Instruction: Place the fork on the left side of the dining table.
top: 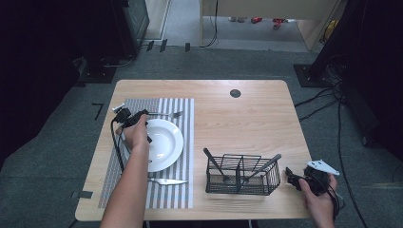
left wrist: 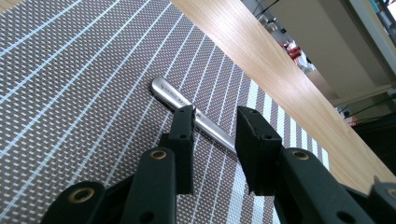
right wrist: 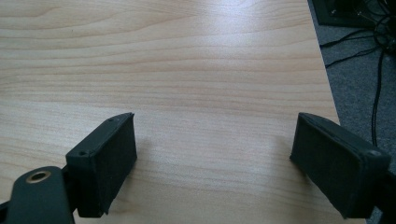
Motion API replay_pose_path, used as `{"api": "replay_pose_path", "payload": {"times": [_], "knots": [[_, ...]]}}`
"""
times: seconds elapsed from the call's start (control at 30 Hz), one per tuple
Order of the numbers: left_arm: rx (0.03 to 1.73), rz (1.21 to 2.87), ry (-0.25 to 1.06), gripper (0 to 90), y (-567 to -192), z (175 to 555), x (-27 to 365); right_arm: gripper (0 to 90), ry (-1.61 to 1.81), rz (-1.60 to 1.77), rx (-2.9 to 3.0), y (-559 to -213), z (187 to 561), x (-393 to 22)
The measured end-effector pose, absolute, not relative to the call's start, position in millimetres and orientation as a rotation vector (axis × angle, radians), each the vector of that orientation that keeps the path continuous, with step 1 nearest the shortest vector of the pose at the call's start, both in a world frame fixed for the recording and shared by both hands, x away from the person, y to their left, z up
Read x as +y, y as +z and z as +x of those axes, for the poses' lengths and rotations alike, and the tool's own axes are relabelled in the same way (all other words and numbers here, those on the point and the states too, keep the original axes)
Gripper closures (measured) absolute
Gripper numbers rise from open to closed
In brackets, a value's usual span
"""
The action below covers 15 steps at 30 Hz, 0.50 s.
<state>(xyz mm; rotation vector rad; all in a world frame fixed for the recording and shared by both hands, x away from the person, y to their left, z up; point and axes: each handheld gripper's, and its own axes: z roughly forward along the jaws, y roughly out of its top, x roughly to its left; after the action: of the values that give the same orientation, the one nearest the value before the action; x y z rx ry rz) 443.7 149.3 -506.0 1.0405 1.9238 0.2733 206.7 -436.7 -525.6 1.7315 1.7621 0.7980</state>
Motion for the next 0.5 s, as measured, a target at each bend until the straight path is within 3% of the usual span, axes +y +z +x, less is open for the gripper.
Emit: {"api": "replay_pose_path", "payload": {"times": [0.5], "knots": [[1.884,1.067,0.249,59.0,-502.9,439.7,152.5,14.0,0.797,1.730,1.764,-525.6,206.7,-436.7]]}}
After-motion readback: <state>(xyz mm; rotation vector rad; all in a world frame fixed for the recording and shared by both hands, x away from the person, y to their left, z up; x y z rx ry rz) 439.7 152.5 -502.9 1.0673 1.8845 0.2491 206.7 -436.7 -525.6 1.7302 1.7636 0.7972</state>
